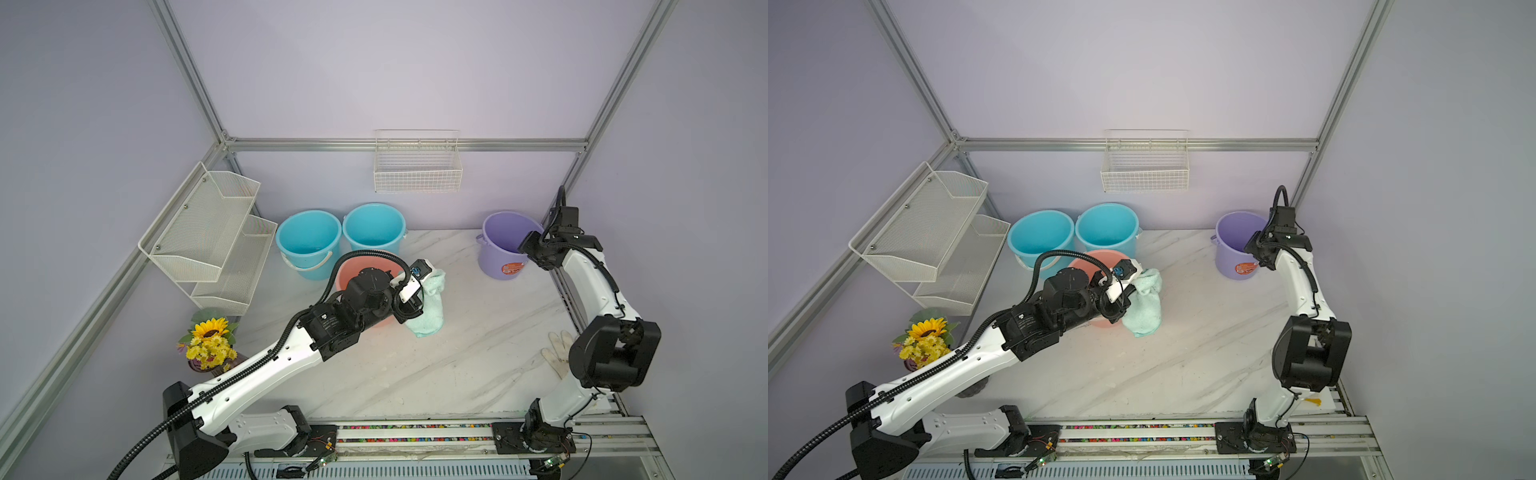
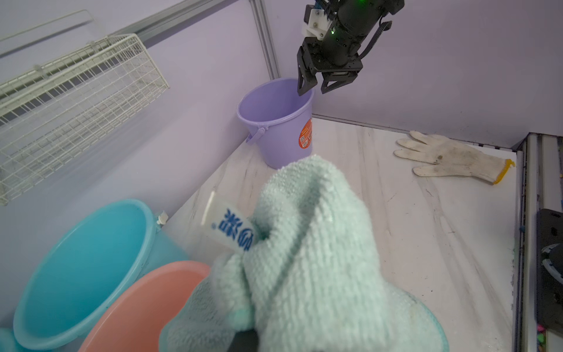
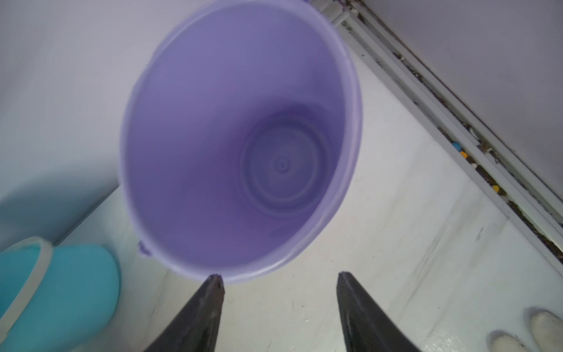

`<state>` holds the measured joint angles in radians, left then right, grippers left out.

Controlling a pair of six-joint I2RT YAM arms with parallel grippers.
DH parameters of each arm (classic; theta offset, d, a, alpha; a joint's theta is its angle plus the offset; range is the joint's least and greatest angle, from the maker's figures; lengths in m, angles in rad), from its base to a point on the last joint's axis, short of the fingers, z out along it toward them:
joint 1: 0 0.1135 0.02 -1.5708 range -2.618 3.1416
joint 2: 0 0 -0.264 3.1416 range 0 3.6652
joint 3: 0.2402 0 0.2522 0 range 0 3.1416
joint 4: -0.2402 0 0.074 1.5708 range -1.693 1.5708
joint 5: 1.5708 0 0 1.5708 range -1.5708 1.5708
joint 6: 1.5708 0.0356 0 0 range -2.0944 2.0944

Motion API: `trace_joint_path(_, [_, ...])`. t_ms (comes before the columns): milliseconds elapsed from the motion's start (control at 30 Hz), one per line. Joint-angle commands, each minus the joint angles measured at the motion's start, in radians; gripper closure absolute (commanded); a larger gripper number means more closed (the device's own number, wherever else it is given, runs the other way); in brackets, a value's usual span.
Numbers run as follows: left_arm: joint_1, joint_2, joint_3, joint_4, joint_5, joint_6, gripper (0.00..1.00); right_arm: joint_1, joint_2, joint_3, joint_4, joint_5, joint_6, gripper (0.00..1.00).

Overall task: Wipe the inside of the bucket with a cloth
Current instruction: Pick up the bucket from the corner of the board.

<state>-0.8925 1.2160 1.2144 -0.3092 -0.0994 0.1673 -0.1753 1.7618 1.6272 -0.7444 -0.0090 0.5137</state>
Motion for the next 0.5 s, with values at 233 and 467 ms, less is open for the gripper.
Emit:
trace_joint_path(233, [0.002, 0.032, 0.074, -0.021, -0.024, -0.101, 1.00, -0.020, 0.287, 0.238, 0.028, 0.105, 0.156, 0.52])
trace_joint_path(467, [0.003, 0.037, 0.087, -0.043, -0.049, -0.110, 1.00, -0.020, 0.284, 0.233, 0.029, 0.142, 0.155, 0.81])
